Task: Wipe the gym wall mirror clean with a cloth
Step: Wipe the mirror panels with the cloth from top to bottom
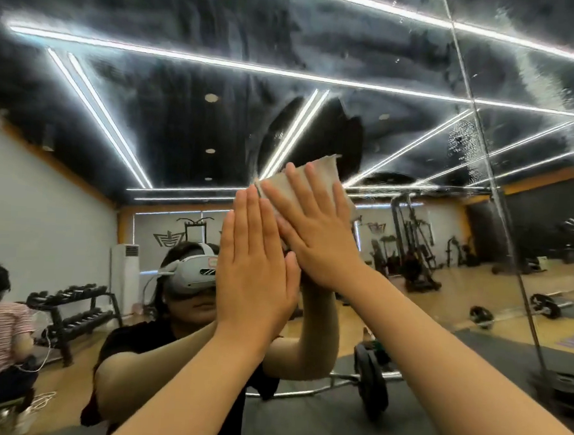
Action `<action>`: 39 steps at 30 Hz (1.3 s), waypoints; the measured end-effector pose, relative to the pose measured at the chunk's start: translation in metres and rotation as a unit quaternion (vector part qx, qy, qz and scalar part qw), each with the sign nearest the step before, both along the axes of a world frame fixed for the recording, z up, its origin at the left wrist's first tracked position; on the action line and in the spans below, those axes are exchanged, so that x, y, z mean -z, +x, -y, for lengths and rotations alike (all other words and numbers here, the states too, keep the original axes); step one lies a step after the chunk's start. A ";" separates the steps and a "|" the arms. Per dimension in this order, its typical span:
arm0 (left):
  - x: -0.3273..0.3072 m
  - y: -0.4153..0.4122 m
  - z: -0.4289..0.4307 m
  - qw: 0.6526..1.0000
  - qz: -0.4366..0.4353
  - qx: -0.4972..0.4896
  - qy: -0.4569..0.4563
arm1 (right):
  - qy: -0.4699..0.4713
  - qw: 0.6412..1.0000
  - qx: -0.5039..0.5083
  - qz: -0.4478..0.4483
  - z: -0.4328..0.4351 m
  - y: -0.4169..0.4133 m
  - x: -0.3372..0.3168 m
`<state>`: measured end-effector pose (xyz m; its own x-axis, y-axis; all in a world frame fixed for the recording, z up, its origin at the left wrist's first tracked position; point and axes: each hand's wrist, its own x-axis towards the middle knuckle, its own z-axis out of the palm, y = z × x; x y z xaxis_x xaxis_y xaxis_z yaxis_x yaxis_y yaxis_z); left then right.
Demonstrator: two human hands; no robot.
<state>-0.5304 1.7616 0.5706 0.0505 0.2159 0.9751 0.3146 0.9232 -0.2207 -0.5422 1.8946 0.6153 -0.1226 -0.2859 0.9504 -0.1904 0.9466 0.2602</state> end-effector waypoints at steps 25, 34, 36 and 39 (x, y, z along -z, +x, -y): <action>-0.055 -0.001 0.111 0.998 0.016 -0.053 0.020 | 0.025 0.999 0.005 0.029 0.072 0.014 -0.092; -0.054 -0.001 0.113 0.998 0.027 -0.050 0.012 | -0.222 0.971 0.048 0.079 -0.090 0.005 -0.068; -0.054 -0.002 0.112 0.998 0.022 -0.055 0.014 | -0.300 0.946 0.067 0.100 -0.120 0.003 -0.055; -0.056 -0.001 0.110 0.998 0.009 -0.068 -0.003 | -0.403 0.907 0.049 0.113 -0.113 0.011 -0.048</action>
